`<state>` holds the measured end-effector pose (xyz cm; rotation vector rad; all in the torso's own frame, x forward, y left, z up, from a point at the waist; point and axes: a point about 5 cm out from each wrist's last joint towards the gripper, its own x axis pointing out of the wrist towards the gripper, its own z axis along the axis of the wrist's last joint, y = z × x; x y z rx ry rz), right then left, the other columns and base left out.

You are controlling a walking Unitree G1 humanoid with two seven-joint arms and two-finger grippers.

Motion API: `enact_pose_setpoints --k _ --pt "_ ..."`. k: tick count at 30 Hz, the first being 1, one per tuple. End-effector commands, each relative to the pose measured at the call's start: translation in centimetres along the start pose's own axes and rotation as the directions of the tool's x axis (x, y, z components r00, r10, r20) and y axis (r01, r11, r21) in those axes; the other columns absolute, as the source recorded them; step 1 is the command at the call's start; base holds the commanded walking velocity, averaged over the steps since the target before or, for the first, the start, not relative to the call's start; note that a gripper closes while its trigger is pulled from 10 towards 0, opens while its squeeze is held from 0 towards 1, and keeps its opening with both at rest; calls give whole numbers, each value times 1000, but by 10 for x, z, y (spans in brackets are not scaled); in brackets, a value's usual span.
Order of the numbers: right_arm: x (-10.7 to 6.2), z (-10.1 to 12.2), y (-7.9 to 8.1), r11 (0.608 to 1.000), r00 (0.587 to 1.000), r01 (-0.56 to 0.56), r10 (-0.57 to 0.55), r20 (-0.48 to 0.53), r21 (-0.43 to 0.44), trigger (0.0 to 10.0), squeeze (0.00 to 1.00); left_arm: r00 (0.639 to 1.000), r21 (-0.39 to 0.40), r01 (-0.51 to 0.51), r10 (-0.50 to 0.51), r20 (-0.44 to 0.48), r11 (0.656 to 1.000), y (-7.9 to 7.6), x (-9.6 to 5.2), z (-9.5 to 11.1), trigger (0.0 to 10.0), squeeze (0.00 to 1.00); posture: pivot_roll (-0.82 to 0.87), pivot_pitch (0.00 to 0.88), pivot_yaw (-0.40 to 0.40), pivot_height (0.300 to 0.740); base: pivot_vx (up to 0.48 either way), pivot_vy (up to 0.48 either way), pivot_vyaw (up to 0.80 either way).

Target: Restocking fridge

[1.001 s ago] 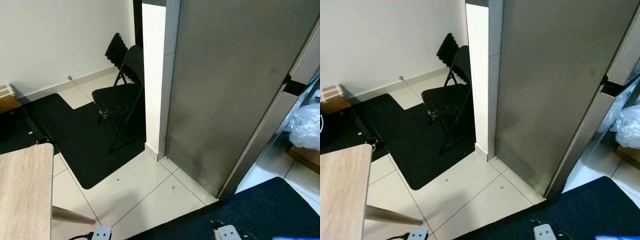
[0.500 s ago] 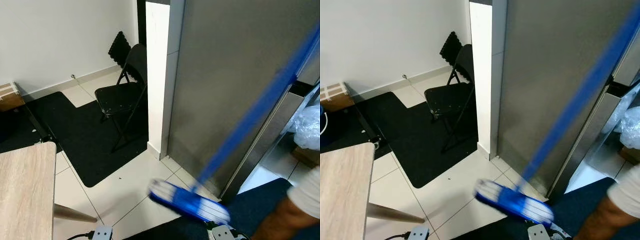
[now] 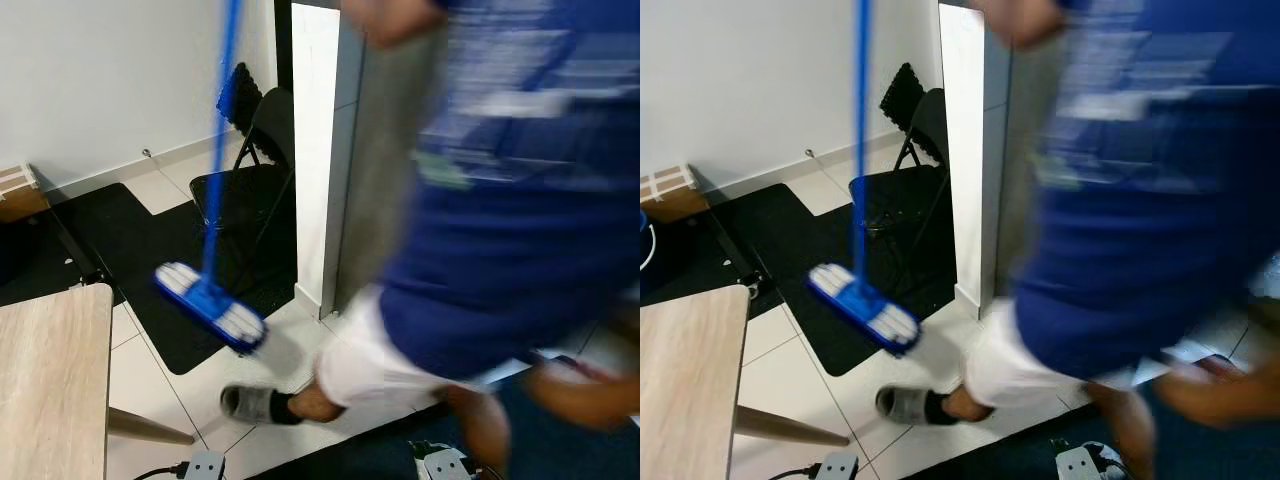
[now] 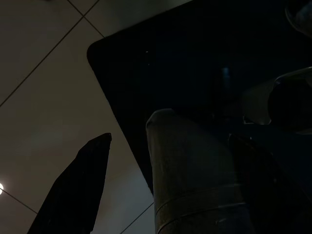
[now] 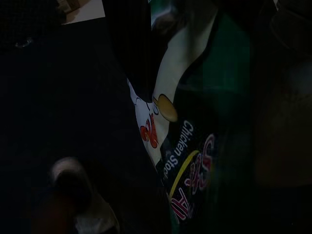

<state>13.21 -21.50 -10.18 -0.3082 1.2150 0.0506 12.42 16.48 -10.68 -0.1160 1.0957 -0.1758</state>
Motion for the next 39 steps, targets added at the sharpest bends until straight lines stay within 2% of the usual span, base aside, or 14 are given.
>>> enact_pose_setpoints --k 1,4,7,14,39 --pt "0 3 -7 999 999 33 -33 13 2 10000 0 1000 -1 -15 15 -27 1000 5 -2 -6 10000 0 55 0 12 740 0 0 0" --pt "0 1 -10 999 999 40 -40 4 12 10000 0 1000 -1 -15 15 -27 1000 5 -2 -6 10000 0 55 0 12 740 0 0 0" --pt "-1 -2 -14 998 999 50 -50 -6 46 10000 0 1000 -2 -14 14 -27 1000 5 -2 -6 10000 0 53 0 10 740 0 0 -769" --pt "-1 -3 -17 997 998 59 -59 -13 58 10000 0 999 -5 -14 14 -30 1000 5 -3 -8 10000 0 53 0 6 740 0 0 -769" --pt "-1 -2 -19 996 998 70 -69 -11 58 10000 0 1000 0 -8 8 -23 1000 5 -2 -6 10000 0 50 0 7 740 0 0 -769"
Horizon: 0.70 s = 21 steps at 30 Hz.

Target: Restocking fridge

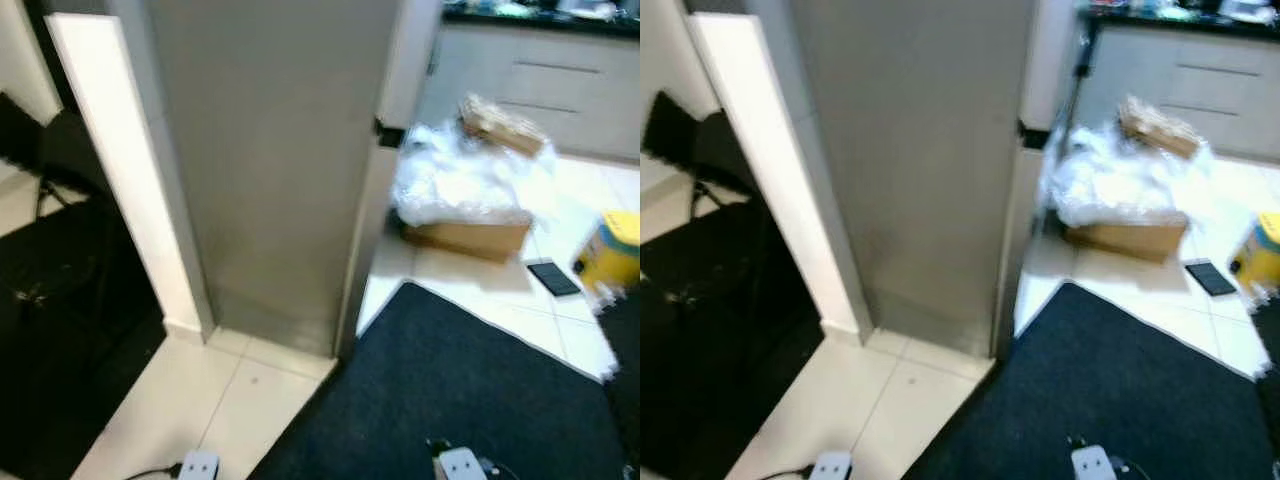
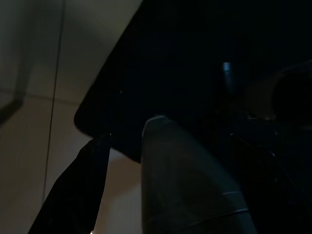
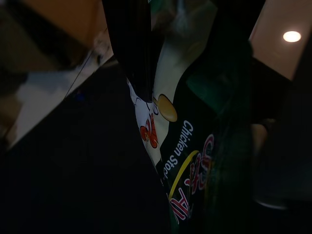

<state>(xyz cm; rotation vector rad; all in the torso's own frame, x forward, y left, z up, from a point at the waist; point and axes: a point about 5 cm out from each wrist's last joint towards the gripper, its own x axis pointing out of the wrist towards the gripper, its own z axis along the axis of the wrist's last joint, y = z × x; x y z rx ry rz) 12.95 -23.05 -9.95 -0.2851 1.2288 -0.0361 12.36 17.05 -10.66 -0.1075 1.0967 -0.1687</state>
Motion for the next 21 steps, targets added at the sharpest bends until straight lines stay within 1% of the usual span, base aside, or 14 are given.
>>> enact_pose_setpoints --k 1,3,21 --pt "0 4 -4 1000 1000 20 -20 17 0 10000 0 1000 -2 0 0 -22 1000 0 -1 -6 10000 0 50 0 7 740 0 0 0" --pt "0 4 -4 1000 1000 22 -22 19 -1 10000 0 1000 -10 -4 3 -23 1000 1 -1 -6 10000 0 50 0 7 740 0 0 0" --pt "0 8 -1 1000 999 13 -12 31 -27 10000 0 1000 -19 -3 3 -25 1000 2 -1 -6 10000 0 51 0 7 740 0 -463 0"
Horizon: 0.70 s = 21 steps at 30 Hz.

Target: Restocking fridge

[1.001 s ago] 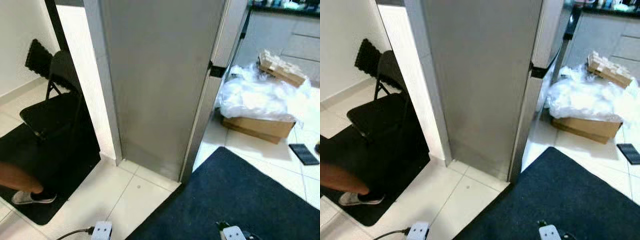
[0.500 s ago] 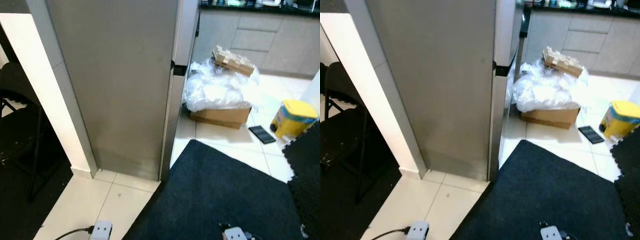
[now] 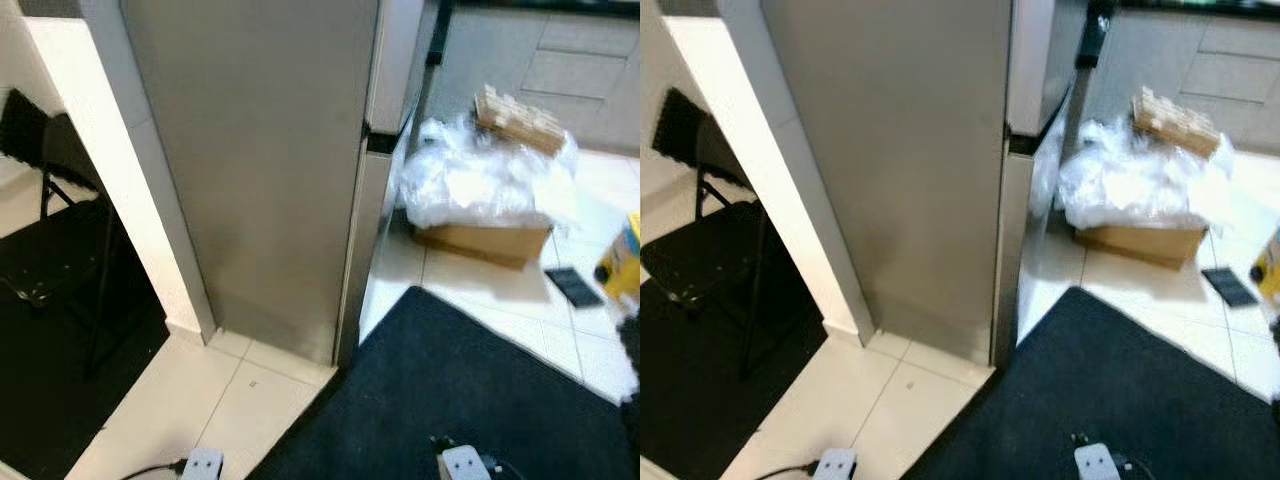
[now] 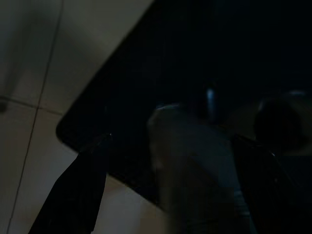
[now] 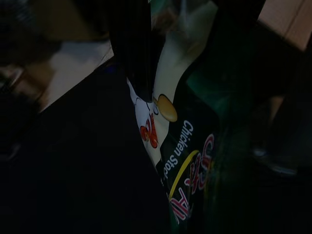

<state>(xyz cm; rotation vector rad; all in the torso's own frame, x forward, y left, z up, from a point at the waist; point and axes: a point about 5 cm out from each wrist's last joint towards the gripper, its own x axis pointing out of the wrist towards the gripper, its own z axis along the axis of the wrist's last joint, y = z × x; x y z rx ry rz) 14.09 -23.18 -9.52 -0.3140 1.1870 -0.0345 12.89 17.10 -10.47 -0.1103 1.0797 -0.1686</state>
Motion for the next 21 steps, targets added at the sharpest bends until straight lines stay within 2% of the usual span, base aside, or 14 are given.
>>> enact_pose_setpoints --k 1,19,21 --pt "0 -4 3 1000 1000 -7 7 -8 -7 10000 0 999 -18 -4 3 -42 1000 1 -2 -12 10000 0 51 0 7 740 0 -461 0" --pt "0 -3 4 1000 1000 -11 11 -8 -16 10000 0 999 -22 -1 0 -41 1000 0 -2 -11 10000 0 46 0 8 740 0 -461 0" --pt "0 -3 4 1000 1000 -12 12 -7 -18 10000 0 999 -39 -28 27 -38 999 2 -2 -11 10000 0 46 0 8 740 0 -131 0"
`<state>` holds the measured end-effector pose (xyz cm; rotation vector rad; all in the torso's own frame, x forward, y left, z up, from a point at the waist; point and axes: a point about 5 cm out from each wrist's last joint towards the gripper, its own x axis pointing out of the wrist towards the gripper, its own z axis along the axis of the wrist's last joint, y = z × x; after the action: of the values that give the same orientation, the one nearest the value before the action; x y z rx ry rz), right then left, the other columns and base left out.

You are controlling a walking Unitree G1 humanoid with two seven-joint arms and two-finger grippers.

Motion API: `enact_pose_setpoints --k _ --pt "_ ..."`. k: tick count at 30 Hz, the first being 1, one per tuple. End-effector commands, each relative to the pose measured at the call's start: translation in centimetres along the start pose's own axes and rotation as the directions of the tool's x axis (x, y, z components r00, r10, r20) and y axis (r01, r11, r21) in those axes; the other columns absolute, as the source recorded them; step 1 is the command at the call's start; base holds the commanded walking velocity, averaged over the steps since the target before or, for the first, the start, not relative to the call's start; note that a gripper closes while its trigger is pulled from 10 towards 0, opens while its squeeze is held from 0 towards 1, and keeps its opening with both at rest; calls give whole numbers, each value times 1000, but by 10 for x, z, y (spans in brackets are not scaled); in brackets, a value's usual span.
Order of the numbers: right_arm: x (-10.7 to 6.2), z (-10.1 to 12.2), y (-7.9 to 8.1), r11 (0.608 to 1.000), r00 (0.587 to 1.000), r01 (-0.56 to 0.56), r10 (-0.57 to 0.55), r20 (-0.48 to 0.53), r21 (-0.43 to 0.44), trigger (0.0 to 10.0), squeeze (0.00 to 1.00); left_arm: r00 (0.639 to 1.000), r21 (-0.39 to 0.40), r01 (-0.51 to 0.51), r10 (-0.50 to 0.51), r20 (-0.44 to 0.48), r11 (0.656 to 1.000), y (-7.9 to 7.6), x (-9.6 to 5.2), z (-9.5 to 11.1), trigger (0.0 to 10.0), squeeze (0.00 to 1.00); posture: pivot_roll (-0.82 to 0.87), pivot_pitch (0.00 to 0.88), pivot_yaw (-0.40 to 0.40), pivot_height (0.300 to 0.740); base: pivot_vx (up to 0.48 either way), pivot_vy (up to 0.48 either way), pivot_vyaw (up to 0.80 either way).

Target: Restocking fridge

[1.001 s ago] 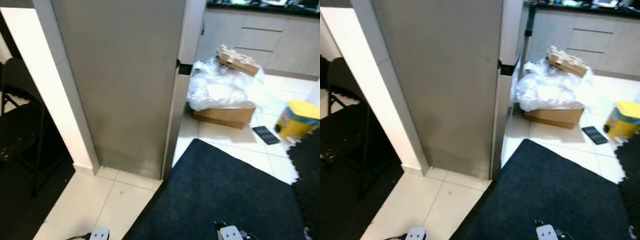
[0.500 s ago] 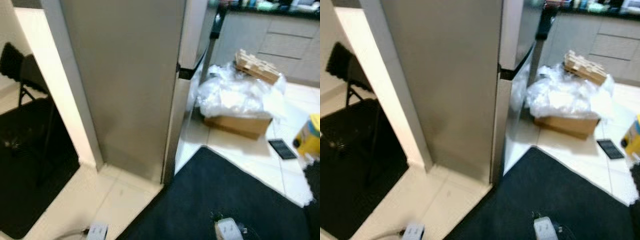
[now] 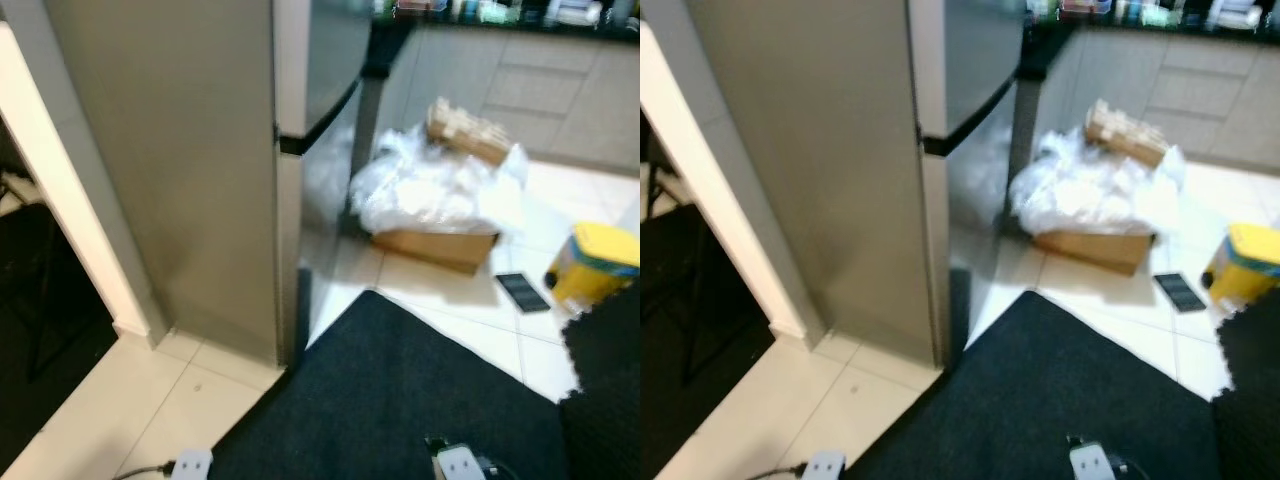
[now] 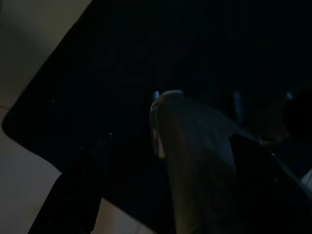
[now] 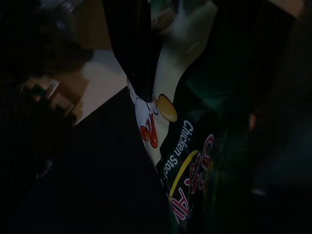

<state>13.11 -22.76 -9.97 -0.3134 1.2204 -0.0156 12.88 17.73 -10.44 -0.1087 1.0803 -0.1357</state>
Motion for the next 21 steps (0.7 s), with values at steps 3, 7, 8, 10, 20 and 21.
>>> enact_pose_setpoints --k 3,7,8,10,20,21 --pt "0 6 -3 1000 1000 8 -7 23 -9 10000 0 999 -40 -26 25 -34 999 -2 -1 -11 10000 0 46 0 8 740 0 0 0" --pt "0 6 -4 1000 1000 8 -8 21 -16 10000 0 999 -58 -40 39 -26 997 0 -1 -10 10000 0 45 0 5 740 0 0 0" --pt "0 6 -4 1000 1000 8 -8 21 -16 10000 0 999 -58 -40 39 -26 997 0 -1 -10 10000 0 45 0 5 740 0 0 0" --pt "0 6 -4 1000 1000 8 -8 21 -17 10000 0 999 -62 -43 41 -25 997 0 -1 -10 10000 0 45 0 5 740 0 0 0" --pt "0 7 -5 1000 1000 8 -7 25 -28 10000 0 999 -35 -28 27 -20 999 -1 -1 -8 10000 0 45 0 4 740 78 0 0" --pt "0 7 -5 1000 1000 8 -7 26 -27 10000 0 999 -35 -28 27 -21 999 -1 -1 -8 10000 0 45 0 4 740 266 0 0"
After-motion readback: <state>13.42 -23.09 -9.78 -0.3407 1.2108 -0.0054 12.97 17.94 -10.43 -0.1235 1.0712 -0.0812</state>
